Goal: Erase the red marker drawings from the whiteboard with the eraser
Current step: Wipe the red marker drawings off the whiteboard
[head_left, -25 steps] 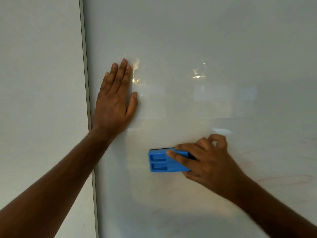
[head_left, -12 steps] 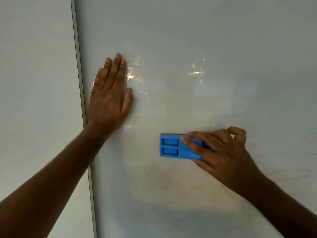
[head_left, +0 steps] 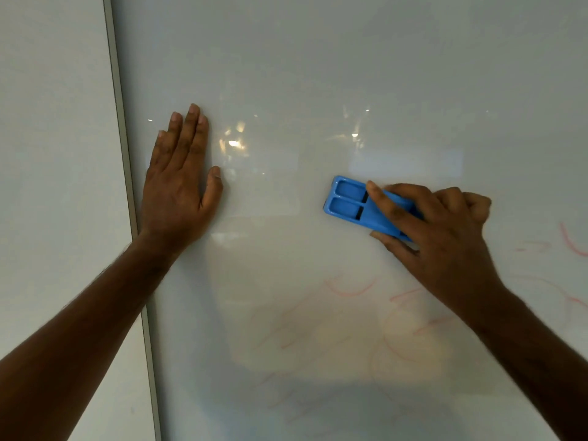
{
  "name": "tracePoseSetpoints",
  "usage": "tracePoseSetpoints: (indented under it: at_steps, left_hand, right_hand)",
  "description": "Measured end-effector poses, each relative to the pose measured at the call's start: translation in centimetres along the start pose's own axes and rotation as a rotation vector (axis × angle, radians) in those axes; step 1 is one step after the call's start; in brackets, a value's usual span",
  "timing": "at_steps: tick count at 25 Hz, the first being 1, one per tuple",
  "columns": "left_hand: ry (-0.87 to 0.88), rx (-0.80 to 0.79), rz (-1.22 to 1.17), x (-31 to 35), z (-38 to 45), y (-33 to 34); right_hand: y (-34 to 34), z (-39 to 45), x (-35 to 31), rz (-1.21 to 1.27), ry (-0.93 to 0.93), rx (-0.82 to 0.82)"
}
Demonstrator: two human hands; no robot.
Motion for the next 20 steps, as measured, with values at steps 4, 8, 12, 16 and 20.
tracePoseSetpoints:
  at_steps: [4, 8, 12, 16, 20]
  left_hand:
    - [-0.037, -0.011, -0.007, -0.1, -0.2, 0.2]
    - [-0.113, -0.055, -0.022, 0.3, -0.3, 0.8]
    - [-0.136, -0.092, -0.022, 0.5, -0.5, 1.1]
    - [-0.145, -0.097, -0.029, 2.7, 0.0, 1.7]
    - [-0.081, -0.117, -0.006, 6.5, 1.3, 2.5]
  right_hand:
    - [0.4, -1.2, -1.8, -0.02, -0.04, -0.014]
    - [0.8, -5.9, -1.1, -0.086, -0.165, -0.052]
    - [-1.1, -5.7, 6.4, -0.084, -0.009, -0.06]
    - [-2.4, -2.4, 12.1, -0.06, 0.17, -0.021]
    - [-1.6, -1.5, 10.1, -0.053, 0.116, -0.042]
Point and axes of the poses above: each hand's wrist, its own z-axis towards the middle knuckle, its own y-axis out of the palm, x = y × z, the point moved 9 cm from there along z, towards the middle knuckle, and after that the axes turned 8 degrees about -x, right-handed, at the moved point
